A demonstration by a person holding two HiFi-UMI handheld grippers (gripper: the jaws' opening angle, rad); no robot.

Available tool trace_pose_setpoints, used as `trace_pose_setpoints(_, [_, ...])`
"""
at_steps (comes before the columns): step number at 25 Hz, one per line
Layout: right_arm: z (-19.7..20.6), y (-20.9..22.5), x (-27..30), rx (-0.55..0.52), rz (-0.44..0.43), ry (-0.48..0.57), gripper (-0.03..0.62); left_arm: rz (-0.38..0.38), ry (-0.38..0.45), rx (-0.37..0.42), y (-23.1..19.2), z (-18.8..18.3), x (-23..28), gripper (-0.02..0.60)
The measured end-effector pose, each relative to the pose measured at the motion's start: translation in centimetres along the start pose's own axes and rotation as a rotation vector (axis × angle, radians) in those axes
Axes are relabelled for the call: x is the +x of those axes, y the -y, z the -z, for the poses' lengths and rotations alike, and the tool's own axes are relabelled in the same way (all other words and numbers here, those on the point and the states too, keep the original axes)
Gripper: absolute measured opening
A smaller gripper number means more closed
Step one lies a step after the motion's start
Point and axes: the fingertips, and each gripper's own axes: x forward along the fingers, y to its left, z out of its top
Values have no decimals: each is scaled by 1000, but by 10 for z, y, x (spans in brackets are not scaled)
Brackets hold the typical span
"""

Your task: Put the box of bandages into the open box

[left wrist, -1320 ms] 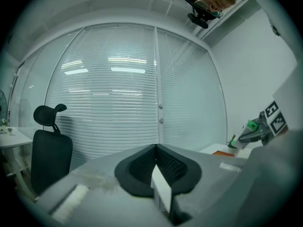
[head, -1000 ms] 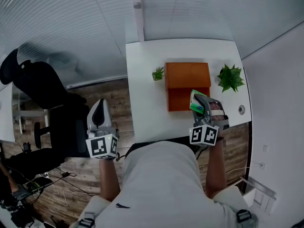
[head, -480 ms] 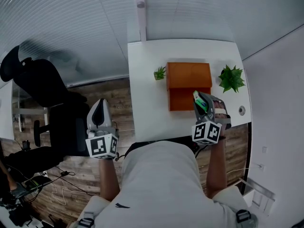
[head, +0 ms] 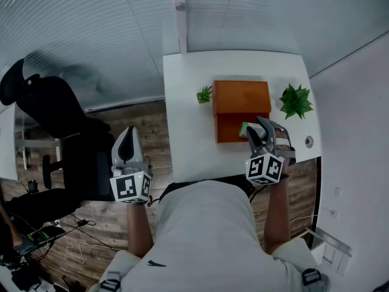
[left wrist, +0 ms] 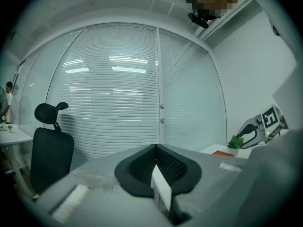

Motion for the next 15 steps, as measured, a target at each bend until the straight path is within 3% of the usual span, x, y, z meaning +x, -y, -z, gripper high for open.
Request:
trace_pose_setpoints(5, [-1, 1, 1, 9, 4, -4, 199, 2, 1, -1, -1, -1, 2, 6])
trace_pose_setpoints(7, [-4, 6, -1, 66, 10, 25, 198, 2, 1, -1, -2, -2, 3, 6])
trace_pose_setpoints(12, [-18, 32, -16, 422, 30, 213, 192, 5, -3, 2, -1, -1, 5, 6])
trace_pose_setpoints(15, [-25, 58, -37, 715, 72, 412, 181, 9, -5, 0, 0, 0, 5, 6])
